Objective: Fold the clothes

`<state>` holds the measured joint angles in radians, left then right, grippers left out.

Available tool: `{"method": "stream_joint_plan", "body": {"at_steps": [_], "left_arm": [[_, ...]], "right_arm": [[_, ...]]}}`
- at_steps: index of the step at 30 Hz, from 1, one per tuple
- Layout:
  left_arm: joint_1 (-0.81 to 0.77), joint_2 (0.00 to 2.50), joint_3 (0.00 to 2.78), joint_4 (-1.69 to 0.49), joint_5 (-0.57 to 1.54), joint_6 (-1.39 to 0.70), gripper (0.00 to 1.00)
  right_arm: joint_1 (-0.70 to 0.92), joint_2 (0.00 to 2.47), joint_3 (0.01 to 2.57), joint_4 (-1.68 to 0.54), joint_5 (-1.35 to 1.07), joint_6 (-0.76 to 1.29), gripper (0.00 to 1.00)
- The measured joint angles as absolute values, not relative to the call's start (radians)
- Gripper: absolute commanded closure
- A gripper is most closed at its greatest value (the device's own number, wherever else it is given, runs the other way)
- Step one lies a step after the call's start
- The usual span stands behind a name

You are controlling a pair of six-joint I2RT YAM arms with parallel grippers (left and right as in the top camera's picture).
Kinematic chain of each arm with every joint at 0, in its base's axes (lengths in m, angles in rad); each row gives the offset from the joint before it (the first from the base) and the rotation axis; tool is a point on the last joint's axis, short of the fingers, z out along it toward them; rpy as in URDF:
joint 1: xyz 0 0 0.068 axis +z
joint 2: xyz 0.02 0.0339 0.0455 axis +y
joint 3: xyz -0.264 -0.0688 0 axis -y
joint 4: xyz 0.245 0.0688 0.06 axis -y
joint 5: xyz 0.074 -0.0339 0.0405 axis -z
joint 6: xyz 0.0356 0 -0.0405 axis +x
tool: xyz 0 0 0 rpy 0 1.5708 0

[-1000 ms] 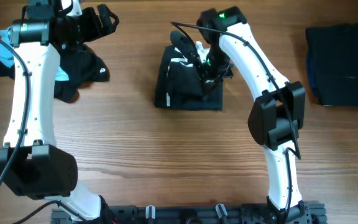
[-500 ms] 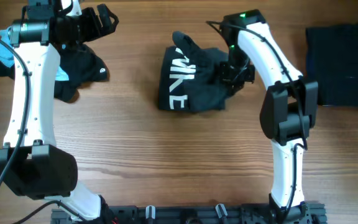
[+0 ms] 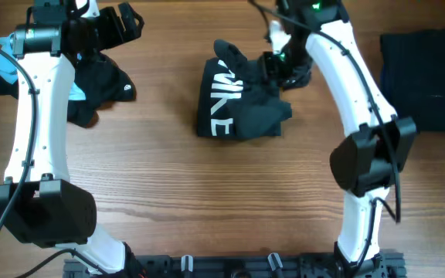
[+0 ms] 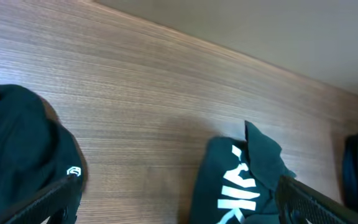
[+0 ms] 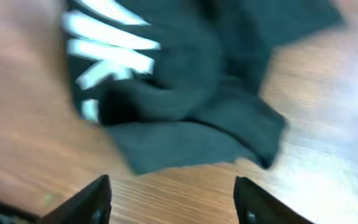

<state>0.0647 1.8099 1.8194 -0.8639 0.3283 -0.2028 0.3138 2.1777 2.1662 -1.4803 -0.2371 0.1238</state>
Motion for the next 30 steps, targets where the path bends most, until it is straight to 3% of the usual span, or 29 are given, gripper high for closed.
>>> {"method": "stream_joint_plan", "body": {"at_steps": [5,14,22,24,25,30], "left_arm": [[0.065,1.81,1.819,-0.857,0.309,-0.202,0.01],[0.065,1.81,1.819,-0.857,0.303,-0.202,0.01],[0.065,1.81,1.819,-0.857,0.303,-0.202,0.01],[0.065,1.81,1.819,-0.857,0.303,-0.202,0.01],[0.065,1.81,1.819,-0.857,0.303,-0.202,0.0],[0.065,1.81,1.819,-0.858,0.303,-0.202,0.0]], "right_arm": [[0.426,2.174,2.154,-1.402,-0.245,0.015,0.37],[0.461,2.293,2.141,-1.397,-0.223,-0.14,0.59],[0.461,2.305,2.128,-1.409,-0.221,-0.173,0.61],[0.461,2.305,2.128,-1.408,-0.221,-0.184,0.76],[0.461,2.305,2.128,-1.408,-0.224,-0.188,0.92],[0.461,2.305,2.128,-1.408,-0.229,-0.18,0.96]]}}
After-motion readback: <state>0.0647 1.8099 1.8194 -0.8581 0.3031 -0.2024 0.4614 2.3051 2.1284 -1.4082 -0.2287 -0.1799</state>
